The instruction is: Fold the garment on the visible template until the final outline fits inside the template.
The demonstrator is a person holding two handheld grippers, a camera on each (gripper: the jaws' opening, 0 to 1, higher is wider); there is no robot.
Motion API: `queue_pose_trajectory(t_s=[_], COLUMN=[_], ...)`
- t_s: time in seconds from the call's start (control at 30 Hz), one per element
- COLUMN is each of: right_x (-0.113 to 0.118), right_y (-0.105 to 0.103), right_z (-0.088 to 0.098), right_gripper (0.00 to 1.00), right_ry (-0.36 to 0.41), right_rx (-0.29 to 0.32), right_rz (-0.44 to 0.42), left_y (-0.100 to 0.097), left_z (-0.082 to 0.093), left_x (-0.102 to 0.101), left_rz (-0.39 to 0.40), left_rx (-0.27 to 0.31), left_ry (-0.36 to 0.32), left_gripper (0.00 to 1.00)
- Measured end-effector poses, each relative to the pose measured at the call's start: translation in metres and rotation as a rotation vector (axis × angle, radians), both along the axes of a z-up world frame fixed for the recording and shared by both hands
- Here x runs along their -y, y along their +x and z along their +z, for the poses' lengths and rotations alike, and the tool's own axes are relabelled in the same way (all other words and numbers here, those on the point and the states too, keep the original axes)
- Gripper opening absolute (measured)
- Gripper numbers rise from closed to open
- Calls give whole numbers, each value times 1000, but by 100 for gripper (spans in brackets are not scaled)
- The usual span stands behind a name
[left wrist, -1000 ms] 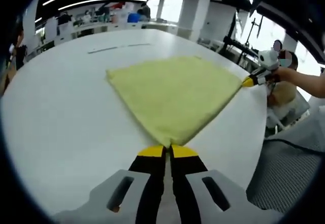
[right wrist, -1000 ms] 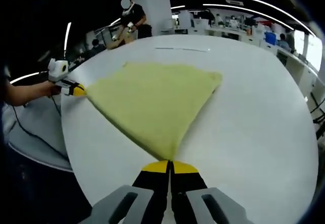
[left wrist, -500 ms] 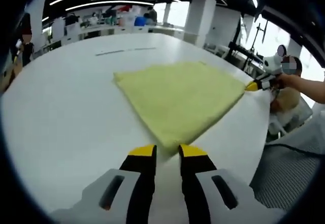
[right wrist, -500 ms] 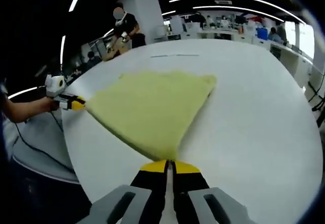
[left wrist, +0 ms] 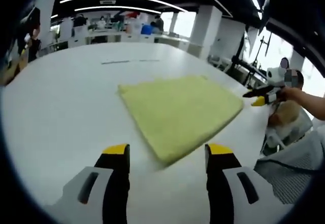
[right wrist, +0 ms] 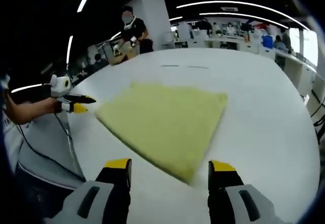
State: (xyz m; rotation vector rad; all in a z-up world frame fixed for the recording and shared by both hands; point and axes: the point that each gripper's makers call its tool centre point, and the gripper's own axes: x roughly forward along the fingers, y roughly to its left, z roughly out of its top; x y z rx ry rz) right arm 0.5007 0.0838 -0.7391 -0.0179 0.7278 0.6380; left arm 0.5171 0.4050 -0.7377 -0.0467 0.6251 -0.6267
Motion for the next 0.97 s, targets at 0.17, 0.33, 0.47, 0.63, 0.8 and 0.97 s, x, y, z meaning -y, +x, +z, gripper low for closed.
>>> queue_pose_trajectory(t_s=[0.17,0.33,0.47,0.63,0.8,0.97], right_x=[-7,-17,-26,-31,-30,-30], right_y=[4,3,2,1,-1,-6], right_z=[20,31,38,47,49,47], right_gripper=[81,92,99,99,99,99], right_ry=[10,19,14,27,1,-22], right_rx=[45,63,80,97,109,108], right_rz=[-20,-19,-10,-25,-29,-15], left_y=[-5,-9,-9,-8,-9,-11], left_z=[9,13,24,39,45,42], left_x=[3,4,1,-2,-1,-1], left_rz=[13,30,46,48,48,38], left_rx=[6,-11,16,58,62,60], left_ry=[-28,-44,-55,-55,-87,-70], left_gripper=[78,88,97,99,99,99])
